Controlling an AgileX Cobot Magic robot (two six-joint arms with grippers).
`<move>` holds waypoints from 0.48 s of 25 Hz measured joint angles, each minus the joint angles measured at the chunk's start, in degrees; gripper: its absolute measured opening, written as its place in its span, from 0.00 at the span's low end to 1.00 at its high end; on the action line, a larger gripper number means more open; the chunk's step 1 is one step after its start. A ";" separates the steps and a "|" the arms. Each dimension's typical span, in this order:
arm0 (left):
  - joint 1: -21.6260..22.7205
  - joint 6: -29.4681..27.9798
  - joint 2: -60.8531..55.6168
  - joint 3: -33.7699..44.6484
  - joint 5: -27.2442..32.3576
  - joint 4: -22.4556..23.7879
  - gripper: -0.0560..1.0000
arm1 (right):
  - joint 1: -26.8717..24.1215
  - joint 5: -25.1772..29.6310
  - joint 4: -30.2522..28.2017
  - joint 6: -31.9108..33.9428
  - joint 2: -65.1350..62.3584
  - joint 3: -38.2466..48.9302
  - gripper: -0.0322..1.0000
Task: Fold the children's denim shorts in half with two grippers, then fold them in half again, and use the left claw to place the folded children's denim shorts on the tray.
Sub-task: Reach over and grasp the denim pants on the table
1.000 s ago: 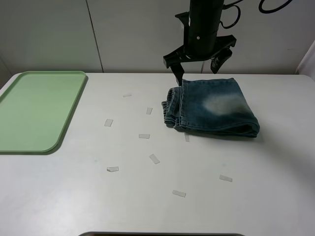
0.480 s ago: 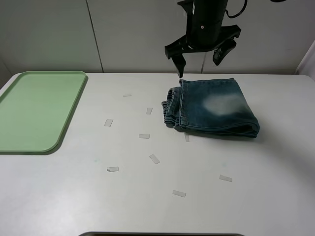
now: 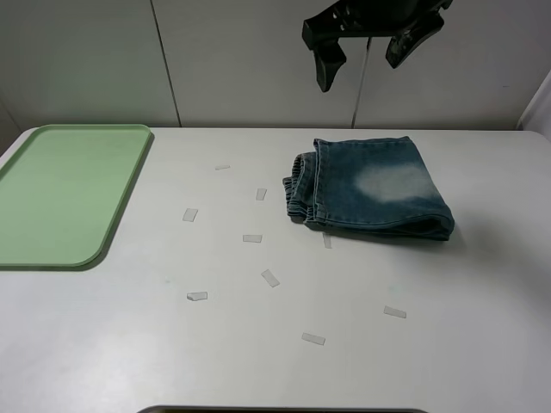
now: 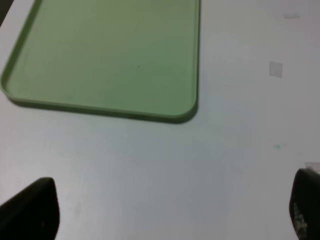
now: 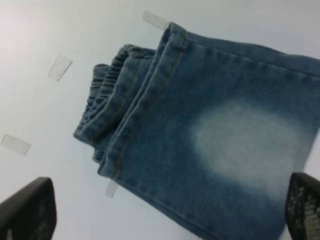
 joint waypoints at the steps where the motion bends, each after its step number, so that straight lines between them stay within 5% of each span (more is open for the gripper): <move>1: 0.00 0.00 0.00 0.00 0.00 -0.05 0.91 | 0.00 0.00 0.00 -0.40 -1.09 0.69 0.70; 12: 0.00 0.00 0.00 0.00 0.00 -0.05 0.91 | 0.05 -0.01 0.24 -0.98 -15.83 22.05 0.70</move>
